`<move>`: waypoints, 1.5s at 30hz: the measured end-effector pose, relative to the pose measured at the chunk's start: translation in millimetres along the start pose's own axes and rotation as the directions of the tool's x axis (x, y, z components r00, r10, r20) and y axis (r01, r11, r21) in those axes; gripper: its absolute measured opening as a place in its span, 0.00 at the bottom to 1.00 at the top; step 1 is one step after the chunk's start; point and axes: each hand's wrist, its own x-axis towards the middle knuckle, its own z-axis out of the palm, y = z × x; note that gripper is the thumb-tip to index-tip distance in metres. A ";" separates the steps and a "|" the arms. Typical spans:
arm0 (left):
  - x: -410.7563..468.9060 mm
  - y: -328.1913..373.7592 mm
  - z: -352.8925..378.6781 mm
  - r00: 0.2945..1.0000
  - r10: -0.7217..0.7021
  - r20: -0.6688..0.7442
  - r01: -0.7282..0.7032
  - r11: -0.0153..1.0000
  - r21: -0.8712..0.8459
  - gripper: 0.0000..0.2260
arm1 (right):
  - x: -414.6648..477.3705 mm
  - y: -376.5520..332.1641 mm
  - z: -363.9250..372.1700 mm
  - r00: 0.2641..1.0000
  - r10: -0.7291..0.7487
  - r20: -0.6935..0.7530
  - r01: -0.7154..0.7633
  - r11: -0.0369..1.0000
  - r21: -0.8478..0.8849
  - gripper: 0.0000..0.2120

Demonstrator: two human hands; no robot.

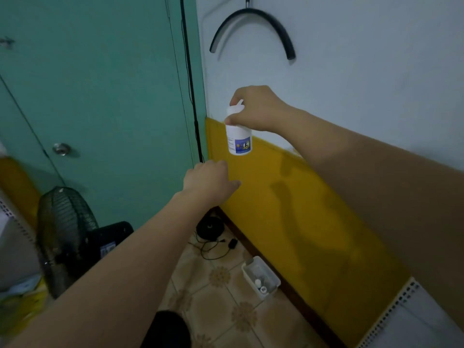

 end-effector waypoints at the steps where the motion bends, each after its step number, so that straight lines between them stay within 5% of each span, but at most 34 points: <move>1: 15.8 -3.5 5.0 1.000 -0.007 0.015 0.007 1.000 -0.004 0.24 | 15.2 6.6 8.2 1.000 0.004 0.018 -0.004 1.000 0.000 0.20; 10: 165.4 -24.5 62.7 0.994 0.048 0.099 -0.044 0.998 -0.043 0.23 | 129.9 93.1 87.6 0.989 0.131 0.064 -0.132 0.991 0.024 0.20; 21: 345.4 -20.3 195.6 0.945 0.289 0.156 -0.282 0.957 -0.065 0.23 | 222.4 248.5 214.2 0.906 0.414 0.092 -0.413 0.910 -0.027 0.20; 29: 396.9 -7.3 346.7 0.868 0.382 0.316 -0.377 0.923 -0.082 0.23 | 198.7 367.2 355.4 0.797 0.564 0.216 -0.562 0.824 -0.077 0.19; 45: 365.6 -42.1 729.1 0.739 0.339 0.582 -0.370 0.926 -0.070 0.23 | 42.3 523.2 733.5 0.664 0.619 0.420 -0.653 0.753 -0.077 0.21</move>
